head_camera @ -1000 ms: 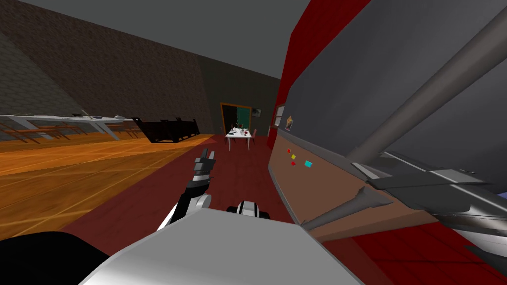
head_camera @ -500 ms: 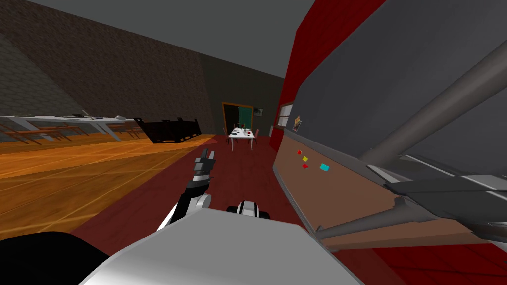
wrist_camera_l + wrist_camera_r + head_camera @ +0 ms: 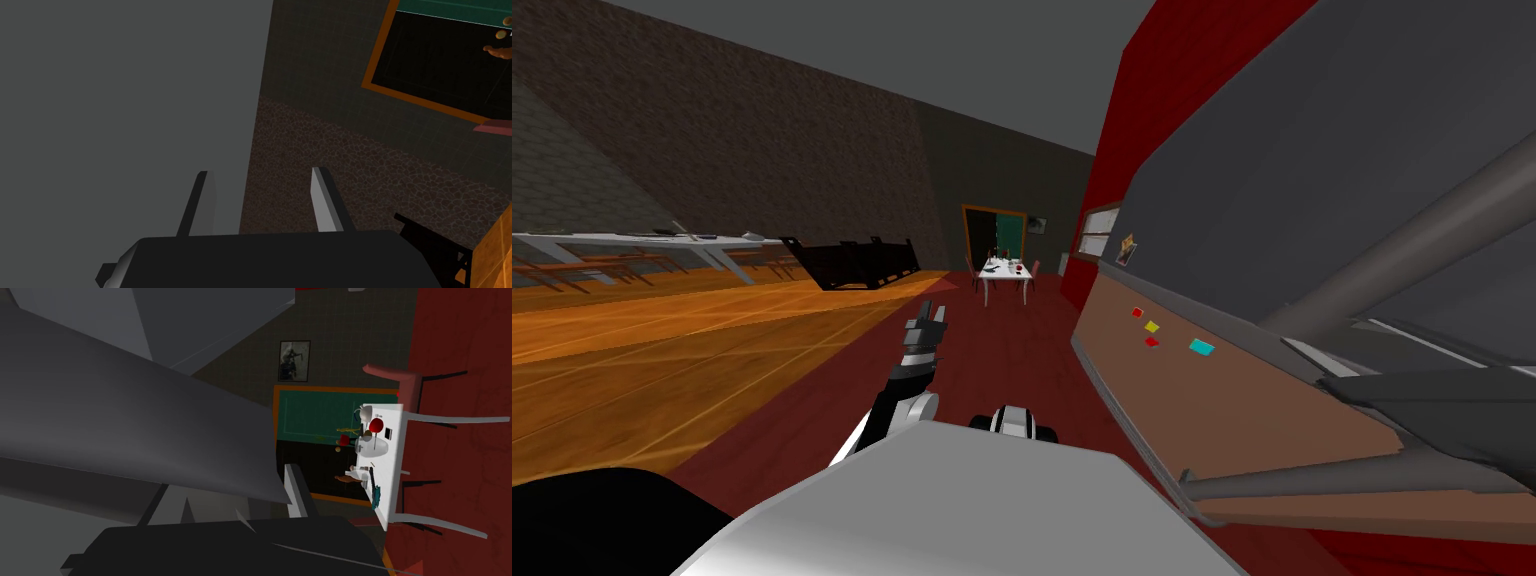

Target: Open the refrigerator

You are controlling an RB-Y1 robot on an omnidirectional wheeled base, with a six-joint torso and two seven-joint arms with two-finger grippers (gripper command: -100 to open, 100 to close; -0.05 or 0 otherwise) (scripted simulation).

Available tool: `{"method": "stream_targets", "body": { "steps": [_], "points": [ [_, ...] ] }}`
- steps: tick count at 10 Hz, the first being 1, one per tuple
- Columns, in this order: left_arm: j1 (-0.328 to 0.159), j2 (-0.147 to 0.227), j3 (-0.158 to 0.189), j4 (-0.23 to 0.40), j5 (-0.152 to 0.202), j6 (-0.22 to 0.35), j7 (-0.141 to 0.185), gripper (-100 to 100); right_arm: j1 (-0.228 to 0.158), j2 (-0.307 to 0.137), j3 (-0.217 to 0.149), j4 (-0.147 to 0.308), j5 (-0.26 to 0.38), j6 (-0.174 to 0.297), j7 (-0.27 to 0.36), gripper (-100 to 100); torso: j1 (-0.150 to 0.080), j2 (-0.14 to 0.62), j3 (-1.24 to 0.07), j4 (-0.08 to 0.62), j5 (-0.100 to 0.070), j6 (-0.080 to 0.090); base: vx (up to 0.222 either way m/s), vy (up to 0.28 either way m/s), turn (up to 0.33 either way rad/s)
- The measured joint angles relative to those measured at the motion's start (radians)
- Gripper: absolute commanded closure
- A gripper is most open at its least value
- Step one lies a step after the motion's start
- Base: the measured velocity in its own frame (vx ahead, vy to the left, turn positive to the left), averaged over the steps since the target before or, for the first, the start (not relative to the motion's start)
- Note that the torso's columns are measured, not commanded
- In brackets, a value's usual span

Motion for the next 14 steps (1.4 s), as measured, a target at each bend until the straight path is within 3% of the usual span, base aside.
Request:
{"method": "stream_targets", "body": {
  "steps": [1,8,14],
  "points": [
    [0.000,0.000,0.000,0.000,0.000,0.000,0.000,0,0.010,0.002,-0.018,0.009,0.002,0.012,-0.002,100,0.007,-0.006,-0.002,-0.004,-0.002,-0.001,0.158,0.307,-0.071],
    [0.000,0.000,0.000,0.000,0.000,0.000,0.000,0,0.068,0.025,-0.052,0.058,0.035,0.064,-0.002,100,-0.007,-0.006,-0.007,-0.003,-0.002,-0.006,0.184,0.333,-0.035],
    [0.000,0.000,0.000,0.000,0.000,0.000,0.000,0,0.105,0.054,-0.105,0.112,0.046,0.096,0.006,100,-0.003,0.005,0.004,-0.001,-0.004,0.001,0.168,0.293,-0.027]
  ]
}}
